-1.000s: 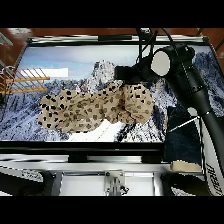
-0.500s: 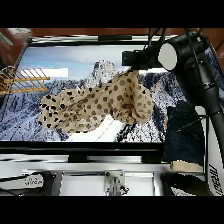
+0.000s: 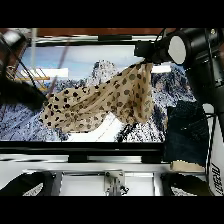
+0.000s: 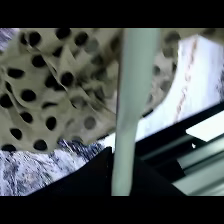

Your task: Fold the shirts.

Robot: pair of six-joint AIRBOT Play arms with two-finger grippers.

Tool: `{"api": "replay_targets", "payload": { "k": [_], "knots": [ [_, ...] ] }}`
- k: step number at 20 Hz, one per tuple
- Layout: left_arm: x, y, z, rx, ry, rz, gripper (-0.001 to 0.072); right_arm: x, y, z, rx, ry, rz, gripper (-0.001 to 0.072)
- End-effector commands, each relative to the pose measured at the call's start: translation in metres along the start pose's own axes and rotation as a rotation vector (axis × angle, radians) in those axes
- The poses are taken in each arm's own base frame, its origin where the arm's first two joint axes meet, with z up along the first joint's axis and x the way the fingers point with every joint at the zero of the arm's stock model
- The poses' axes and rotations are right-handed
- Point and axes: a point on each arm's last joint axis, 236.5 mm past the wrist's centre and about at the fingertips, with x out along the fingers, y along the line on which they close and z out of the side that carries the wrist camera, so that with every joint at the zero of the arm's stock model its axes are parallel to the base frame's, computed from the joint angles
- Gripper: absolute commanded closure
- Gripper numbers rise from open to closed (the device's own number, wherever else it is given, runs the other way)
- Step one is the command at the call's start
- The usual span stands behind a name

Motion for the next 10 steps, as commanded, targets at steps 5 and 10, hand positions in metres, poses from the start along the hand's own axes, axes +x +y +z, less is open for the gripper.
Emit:
{"api": "replay_targets", "payload": {
  "k": [5, 10],
  "knots": [
    [0.019, -0.131, -0.160, 0.287, 0.387, -0.184, 0.0670, 0.003, -0.024, -0.001, 0.049, 0.037, -0.033, 0.0648],
    [0.063, -0.140, -0.166, 0.256, 0.450, -0.126, 0.0670, 0.002, -0.027, 0.001, 0.016, 0.027, -0.043, 0.0648]
  ]
}}
